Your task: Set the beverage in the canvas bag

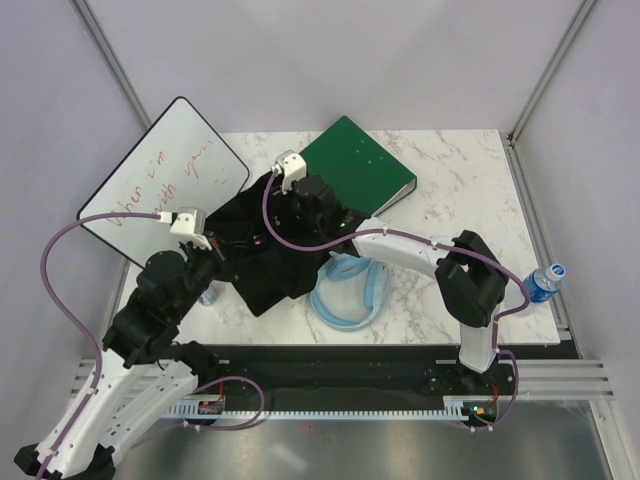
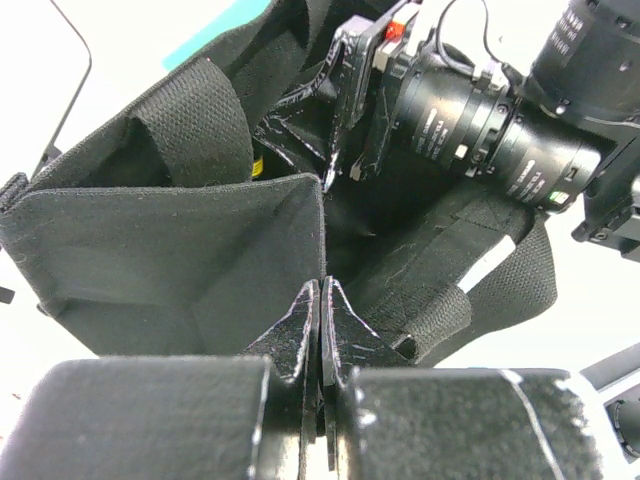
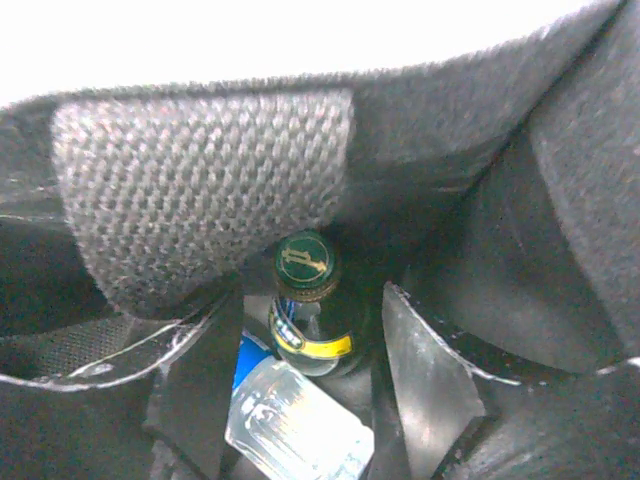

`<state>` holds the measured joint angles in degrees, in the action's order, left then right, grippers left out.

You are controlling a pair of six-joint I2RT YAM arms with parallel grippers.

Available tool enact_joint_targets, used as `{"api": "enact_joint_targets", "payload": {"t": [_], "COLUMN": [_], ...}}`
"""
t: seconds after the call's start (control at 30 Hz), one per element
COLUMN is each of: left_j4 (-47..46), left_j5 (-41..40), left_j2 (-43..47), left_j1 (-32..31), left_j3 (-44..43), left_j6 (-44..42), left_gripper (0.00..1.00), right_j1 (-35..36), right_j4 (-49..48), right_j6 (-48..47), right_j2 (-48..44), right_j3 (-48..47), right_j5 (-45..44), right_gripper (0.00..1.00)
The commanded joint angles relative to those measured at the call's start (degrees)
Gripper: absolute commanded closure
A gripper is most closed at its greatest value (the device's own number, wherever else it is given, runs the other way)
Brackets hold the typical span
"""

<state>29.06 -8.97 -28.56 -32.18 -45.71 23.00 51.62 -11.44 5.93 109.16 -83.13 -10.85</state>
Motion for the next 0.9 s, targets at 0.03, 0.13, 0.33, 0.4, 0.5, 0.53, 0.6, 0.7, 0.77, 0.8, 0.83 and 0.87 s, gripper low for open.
{"api": "enact_joint_targets", "payload": {"t": [0.03, 0.13, 0.33, 0.4, 0.5, 0.53, 0.6, 0.7, 0.77, 0.8, 0.83, 0.87], "left_j4": [-0.32, -0.32, -0.32, -0.32, -0.23, -0.32, -0.32, -0.41, -0.32, -0.32, -0.32, -0.32], "left_j5": [-0.78, -0.78, -0.78, -0.78, -0.78, -0.70, -0.52, -0.26, -0.43, -0.61, -0.61, -0.96], "left_j2": [-0.10, -0.27, -0.27, -0.36, -0.36, -0.36, -0.53, -0.80, -0.71, -0.45, -0.36, -0.19], "left_j1": [0.37, 0.45, 0.54, 0.63, 0.72, 0.72, 0.72, 0.89, 0.90, 0.90, 0.90, 0.98], "left_j3": [0.27, 0.36, 0.28, 0.19, 0.27, 0.36, 0.19, 0.19, 0.10, 0.10, 0.19, 0.27], "left_j6": [-1.91, -1.91, -1.91, -1.91, -1.91, -2.00, -1.91, -2.00, -2.26, -2.44, -2.53, -2.53], "left_gripper": [0.98, 0.98, 0.98, 0.98, 0.98, 0.98, 0.98, 0.98, 0.98, 0.98, 0.98, 0.98], "right_j1": [-0.02, -0.02, -0.02, 0.06, 0.06, 0.06, -0.02, 0.06, -0.02, -0.11, -0.46, -0.72], "right_j4": [2.47, 4.06, 8.44, 10.91, 14.16, 15.12, 17.06, 21.18, 28.70, 31.71, 34.53, 41.69], "right_j6": [0.83, 0.75, 1.62, 2.15, 3.29, 4.08, 5.22, 10.14, 18.27, 21.46, 23.58, 28.56], "right_j2": [-3.34, -4.13, -8.61, -11.41, -15.98, -17.13, -20.46, -25.12, -27.50, -29.95, -31.28, -33.73], "right_j3": [-4.05, -5.10, -7.56, -8.27, -8.89, -9.67, -10.03, -10.47, -10.74, -10.73, -10.21, -10.03], "right_j5": [-0.49, -0.14, 3.28, 4.08, 6.54, 7.15, 7.78, 1.58, -6.86, -15.08, -18.56, -22.16], "right_gripper": [0.32, 0.30, 0.28, 0.28, 0.28, 0.28, 0.28, 0.28, 0.27, 0.27, 0.28, 0.28]}}
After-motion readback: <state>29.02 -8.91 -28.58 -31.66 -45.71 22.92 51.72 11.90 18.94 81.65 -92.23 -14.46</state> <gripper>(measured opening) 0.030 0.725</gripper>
